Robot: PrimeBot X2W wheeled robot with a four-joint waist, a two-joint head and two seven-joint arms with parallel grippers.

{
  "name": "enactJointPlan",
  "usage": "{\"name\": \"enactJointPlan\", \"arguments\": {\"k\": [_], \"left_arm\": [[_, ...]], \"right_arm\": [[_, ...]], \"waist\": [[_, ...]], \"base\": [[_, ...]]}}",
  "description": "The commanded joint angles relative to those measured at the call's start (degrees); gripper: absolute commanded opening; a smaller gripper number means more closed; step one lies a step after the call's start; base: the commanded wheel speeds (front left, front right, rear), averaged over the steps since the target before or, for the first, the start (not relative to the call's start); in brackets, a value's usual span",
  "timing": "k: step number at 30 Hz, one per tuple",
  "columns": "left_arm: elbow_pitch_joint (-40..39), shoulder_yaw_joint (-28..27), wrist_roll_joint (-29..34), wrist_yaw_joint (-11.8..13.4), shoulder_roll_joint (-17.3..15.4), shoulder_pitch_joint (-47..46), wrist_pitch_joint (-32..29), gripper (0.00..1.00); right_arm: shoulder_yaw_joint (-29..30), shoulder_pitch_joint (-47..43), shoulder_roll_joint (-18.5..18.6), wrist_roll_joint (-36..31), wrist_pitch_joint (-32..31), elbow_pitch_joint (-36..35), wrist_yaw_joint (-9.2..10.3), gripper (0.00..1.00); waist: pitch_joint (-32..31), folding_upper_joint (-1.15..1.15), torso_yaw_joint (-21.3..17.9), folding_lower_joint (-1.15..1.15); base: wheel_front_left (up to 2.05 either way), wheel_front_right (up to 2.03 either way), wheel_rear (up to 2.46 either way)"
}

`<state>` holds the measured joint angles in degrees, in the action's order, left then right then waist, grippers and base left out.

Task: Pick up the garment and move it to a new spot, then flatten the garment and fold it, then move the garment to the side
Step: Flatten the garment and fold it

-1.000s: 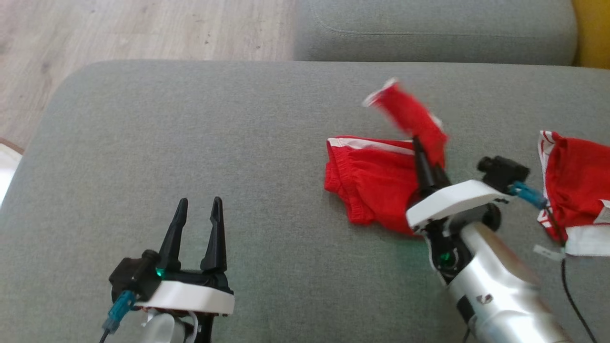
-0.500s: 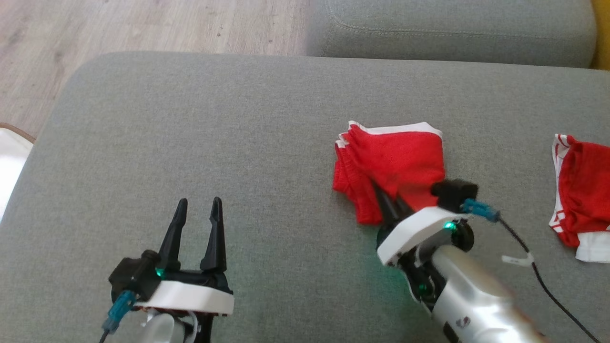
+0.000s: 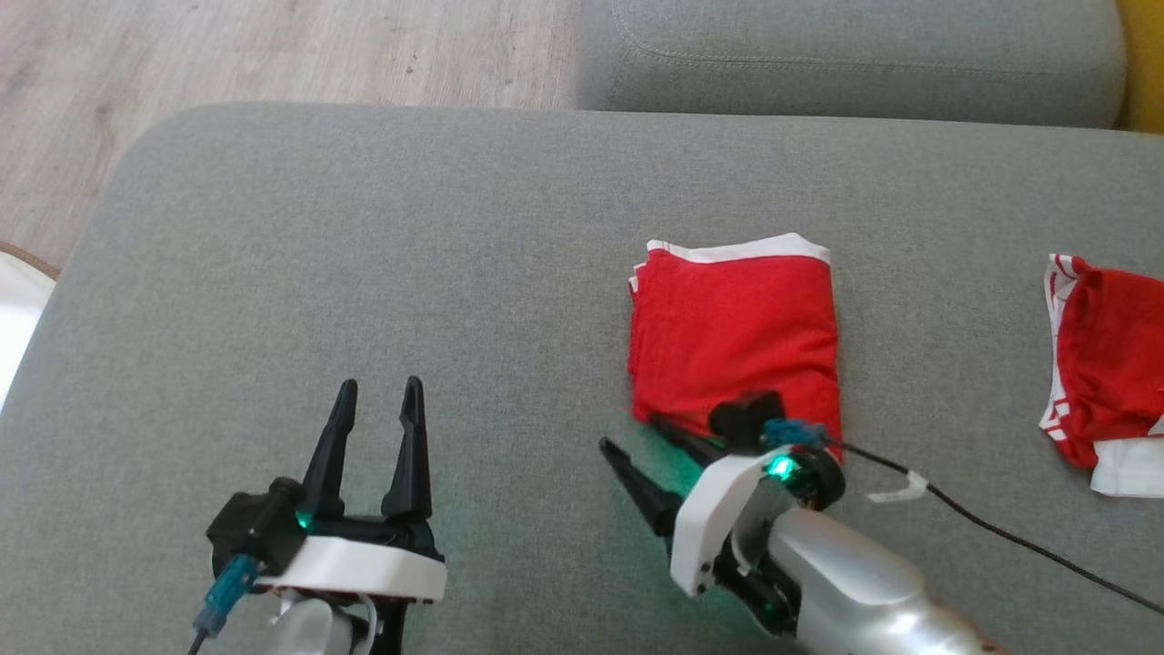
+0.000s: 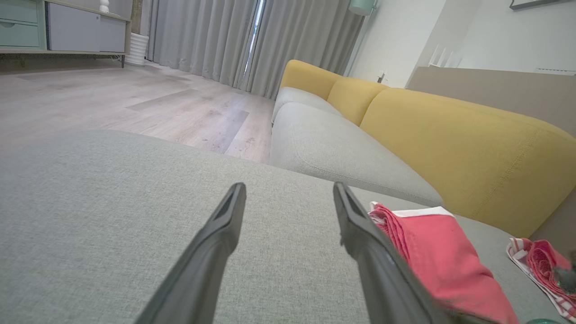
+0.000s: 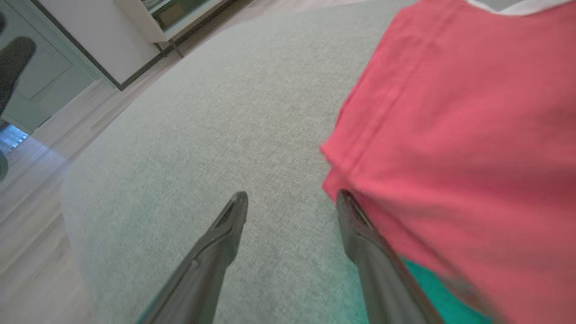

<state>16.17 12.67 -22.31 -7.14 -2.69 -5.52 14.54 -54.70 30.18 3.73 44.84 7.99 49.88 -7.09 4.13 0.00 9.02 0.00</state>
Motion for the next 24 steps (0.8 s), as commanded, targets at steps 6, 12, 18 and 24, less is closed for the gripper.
{"name": "enactJointPlan", "arguments": {"k": [6, 12, 18, 24], "left_arm": [[-1.8, -2.3, -0.8, -0.1, -0.2, -1.5, 0.5, 1.0], [-2.2, -2.7, -1.0, 0.0, -0.2, -1.3, 0.5, 1.0], [-4.0, -3.2, -0.7, 0.1, -0.2, -1.6, 0.5, 1.0], [-6.7, -3.7, -0.6, 0.1, -0.2, -1.9, 0.5, 1.0]], "right_arm": [[-3.2, 1.8, -0.9, -0.1, -0.8, -3.2, -0.4, 1.0], [0.7, 3.7, -0.9, -0.9, 3.3, -3.4, -0.4, 1.0], [9.6, 5.1, 0.9, -5.9, 6.5, -2.6, -0.4, 1.0], [27.3, 2.5, 3.5, -17.4, 7.0, -9.1, -0.4, 1.0]], "waist": [[-0.2, 0.0, -0.6, 0.0], [-0.4, 0.0, -1.8, 0.0], [-0.6, 0.0, -3.7, 0.0], [-0.3, 0.0, -6.3, 0.0]], "base": [[0.0, 0.0, 0.0], [0.0, 0.0, 0.0], [0.0, 0.0, 0.0], [0.0, 0.0, 0.0]]}}
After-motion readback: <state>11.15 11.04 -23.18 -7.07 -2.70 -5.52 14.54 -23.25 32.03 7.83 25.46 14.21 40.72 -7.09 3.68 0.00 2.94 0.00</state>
